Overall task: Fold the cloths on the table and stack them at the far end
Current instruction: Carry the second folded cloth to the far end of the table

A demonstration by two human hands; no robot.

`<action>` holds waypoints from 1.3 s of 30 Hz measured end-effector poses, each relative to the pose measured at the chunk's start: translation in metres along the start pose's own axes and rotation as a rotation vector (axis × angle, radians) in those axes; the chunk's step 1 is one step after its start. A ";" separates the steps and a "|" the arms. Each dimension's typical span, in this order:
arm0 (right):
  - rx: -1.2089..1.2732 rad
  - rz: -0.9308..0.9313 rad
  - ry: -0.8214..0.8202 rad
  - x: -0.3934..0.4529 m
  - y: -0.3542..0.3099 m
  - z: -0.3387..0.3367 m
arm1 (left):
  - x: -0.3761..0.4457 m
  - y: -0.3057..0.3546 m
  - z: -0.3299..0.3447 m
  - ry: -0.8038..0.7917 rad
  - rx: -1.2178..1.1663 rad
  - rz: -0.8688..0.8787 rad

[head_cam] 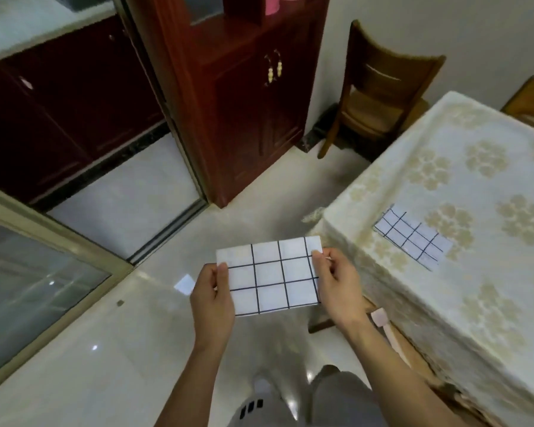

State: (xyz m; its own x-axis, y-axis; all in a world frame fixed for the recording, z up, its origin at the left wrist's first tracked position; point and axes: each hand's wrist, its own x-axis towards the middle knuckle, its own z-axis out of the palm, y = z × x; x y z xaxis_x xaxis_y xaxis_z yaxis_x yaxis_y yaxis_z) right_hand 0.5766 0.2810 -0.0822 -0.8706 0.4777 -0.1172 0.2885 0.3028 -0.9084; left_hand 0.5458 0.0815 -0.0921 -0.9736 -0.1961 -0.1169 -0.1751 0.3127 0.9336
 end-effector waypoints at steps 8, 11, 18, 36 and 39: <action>0.093 0.122 0.312 0.030 0.018 -0.076 | 0.033 0.055 0.110 -0.299 0.068 0.152; 0.107 0.181 0.410 0.039 0.032 -0.105 | 0.034 0.073 0.152 -0.404 0.089 0.201; 0.138 0.267 0.534 0.059 0.055 -0.166 | 0.028 0.099 0.236 -0.581 0.125 0.231; 0.083 0.487 0.719 0.113 0.121 -0.208 | 0.051 0.098 0.364 -0.805 0.276 0.291; 0.086 0.526 0.740 0.125 0.129 -0.201 | 0.064 0.093 0.379 -0.847 0.288 0.301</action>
State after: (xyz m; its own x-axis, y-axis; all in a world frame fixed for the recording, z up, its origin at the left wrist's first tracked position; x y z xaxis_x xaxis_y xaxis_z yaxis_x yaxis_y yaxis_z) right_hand 0.5854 0.5454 -0.1333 -0.1492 0.9528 -0.2643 0.5193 -0.1520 -0.8410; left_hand 0.4113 0.4498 -0.1412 -0.7466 0.6353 -0.1973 0.1819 0.4802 0.8581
